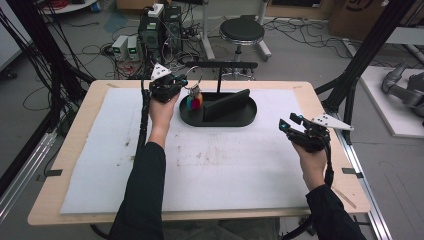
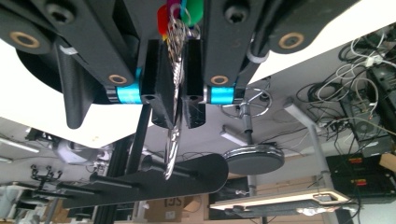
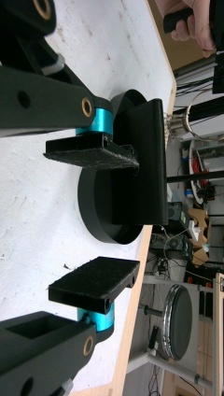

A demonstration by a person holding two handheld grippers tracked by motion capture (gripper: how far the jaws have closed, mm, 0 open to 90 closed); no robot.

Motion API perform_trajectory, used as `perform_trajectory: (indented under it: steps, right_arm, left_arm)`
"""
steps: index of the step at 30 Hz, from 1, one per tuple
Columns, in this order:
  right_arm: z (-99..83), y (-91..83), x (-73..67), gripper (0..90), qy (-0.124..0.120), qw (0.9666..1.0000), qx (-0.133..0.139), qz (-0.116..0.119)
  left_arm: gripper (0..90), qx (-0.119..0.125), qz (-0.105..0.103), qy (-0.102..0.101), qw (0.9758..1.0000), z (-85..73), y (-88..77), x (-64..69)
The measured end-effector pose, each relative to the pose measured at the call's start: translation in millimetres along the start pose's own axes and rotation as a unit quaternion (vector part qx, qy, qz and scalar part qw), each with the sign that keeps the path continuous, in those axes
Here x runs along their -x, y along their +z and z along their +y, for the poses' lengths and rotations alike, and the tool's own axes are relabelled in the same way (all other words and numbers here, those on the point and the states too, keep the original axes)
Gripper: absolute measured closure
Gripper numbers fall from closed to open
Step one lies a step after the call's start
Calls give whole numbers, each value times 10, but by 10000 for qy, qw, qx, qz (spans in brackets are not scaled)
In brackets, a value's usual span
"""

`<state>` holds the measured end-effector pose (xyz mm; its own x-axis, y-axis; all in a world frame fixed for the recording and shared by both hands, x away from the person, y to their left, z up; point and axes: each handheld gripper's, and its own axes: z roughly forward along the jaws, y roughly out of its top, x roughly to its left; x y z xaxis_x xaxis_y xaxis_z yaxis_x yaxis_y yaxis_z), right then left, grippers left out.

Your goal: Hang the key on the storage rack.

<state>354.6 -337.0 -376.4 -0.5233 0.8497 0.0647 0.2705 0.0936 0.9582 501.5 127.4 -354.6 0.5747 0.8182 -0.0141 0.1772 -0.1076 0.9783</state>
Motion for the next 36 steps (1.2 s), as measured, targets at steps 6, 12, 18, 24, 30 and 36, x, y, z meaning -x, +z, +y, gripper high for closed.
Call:
perform_trajectory:
  steps: [6, 12, 18, 24, 30, 36]
  right_arm:
    - [-4, 10, -6, 449, -1, 10000, -36, 9]
    - [-9, 29, -10, 437, -22, 10000, -82, 16]
    - [-22, 44, -1, 425, -37, 9999, -150, 6]
    - [-21, 36, 4, 414, -63, 9998, -184, 57]
    - [-21, 32, 30, 372, -114, 9993, -353, 2]
    - [-41, 26, 73, 282, -21, 9987, -487, -138]
  left_arm:
    - [699, -82, 166, -44, 9998, -33, -20, -12]
    - [517, -62, 273, -114, 9995, -37, -130, 14]
    - [419, -50, 257, 79, 9996, -19, -372, 139]
    - [380, -108, -54, 85, 9999, -67, -700, 291]
    - [372, -128, -288, 228, 9992, -193, -1085, 386]
    - [336, -170, -365, 269, 9988, -422, -1422, 355]
